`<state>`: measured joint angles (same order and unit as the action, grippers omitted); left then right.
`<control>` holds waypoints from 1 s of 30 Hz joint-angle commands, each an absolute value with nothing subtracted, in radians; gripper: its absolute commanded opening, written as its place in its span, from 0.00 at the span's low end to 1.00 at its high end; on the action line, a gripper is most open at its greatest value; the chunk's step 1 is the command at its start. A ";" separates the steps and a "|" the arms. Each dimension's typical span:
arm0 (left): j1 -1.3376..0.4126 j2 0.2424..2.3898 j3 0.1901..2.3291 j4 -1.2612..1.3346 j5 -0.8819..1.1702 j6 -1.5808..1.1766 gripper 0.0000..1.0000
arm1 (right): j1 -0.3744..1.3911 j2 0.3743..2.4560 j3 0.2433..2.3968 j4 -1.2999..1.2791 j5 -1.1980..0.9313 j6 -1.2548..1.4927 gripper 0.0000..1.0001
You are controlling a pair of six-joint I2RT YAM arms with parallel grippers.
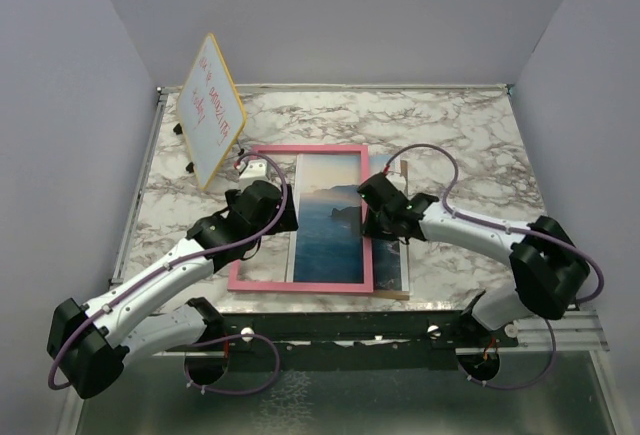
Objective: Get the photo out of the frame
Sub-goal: Move the photo frame item to the photo frame, then remove the photo frame item from the photo frame.
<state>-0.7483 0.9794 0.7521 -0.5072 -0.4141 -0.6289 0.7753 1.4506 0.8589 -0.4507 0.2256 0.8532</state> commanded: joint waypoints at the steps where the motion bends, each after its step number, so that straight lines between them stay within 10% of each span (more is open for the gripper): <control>1: -0.751 0.960 0.778 -0.535 -0.458 -0.609 0.99 | 0.847 1.561 0.968 -0.416 0.276 0.986 0.01; 8: -0.750 0.964 0.767 -0.541 -0.449 -0.598 0.99 | 0.868 1.666 0.999 -0.418 0.259 1.037 0.07; 15: -0.749 0.986 0.761 -0.506 -0.396 -0.574 0.99 | 0.867 1.530 0.922 -0.318 0.173 0.939 0.66; 30: -0.785 1.075 0.662 -0.168 -0.013 -0.537 0.97 | 0.685 0.828 0.435 -0.598 0.207 1.056 0.79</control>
<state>-0.7506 1.0435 0.6888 -0.3233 -0.1780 -0.5556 0.7540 0.9146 0.4976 -0.4953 0.2485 1.0222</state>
